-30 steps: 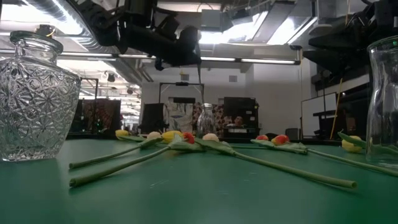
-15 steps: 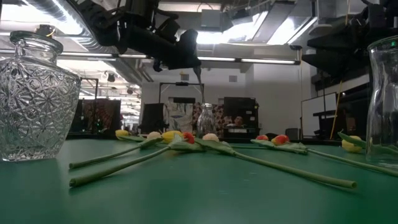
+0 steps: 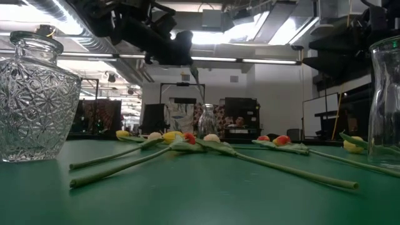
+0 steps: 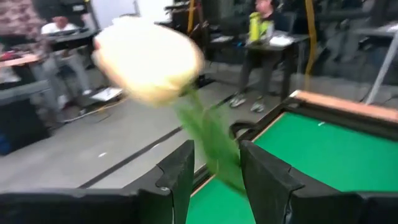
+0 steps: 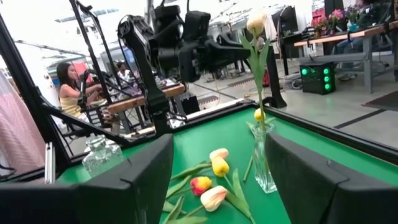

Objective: Sort flowers into vase by color
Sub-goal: Put the left white tulip into the top transparent vase, then put the top left yellow tulip into the bottom left transparent vase

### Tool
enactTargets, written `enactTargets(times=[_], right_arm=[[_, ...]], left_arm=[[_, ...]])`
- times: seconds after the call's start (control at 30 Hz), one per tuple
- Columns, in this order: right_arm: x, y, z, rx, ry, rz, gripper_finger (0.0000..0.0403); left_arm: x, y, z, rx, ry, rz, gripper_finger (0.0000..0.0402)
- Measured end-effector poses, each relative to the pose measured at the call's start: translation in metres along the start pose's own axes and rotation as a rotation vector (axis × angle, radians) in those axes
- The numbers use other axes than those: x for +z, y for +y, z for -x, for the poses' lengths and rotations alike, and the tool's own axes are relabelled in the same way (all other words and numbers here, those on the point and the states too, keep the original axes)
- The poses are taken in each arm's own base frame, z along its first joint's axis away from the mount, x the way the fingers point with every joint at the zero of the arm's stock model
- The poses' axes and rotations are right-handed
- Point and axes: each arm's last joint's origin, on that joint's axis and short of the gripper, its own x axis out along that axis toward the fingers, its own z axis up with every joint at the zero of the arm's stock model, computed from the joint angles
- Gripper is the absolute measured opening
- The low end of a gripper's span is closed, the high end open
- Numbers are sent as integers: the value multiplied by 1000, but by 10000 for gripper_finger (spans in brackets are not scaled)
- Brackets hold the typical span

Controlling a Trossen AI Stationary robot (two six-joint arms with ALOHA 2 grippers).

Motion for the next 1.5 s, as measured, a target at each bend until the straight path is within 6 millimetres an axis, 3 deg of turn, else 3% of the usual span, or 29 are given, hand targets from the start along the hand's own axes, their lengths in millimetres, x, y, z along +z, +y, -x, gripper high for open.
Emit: enactTargets(times=[0.4,0.57,0.77,0.9,1.13,1.5], right_arm=[[-2,-1,0,-6,25,0,253],[-2,-1,0,-6,24,-1,253],[-2,-1,0,-6,25,-1,253],[-2,-1,0,-6,24,-1,253],[-3,-1,0,-6,25,-1,253],[-2,-1,0,-6,25,2,253]], left_arm=[[-20,23,10,128,290,-91,128],[-28,42,3,48,393,-119,128],[-34,72,-4,125,455,14,128],[-41,85,-4,229,510,226,128],[-55,89,5,340,644,464,128],[-64,93,10,463,705,725,128]])
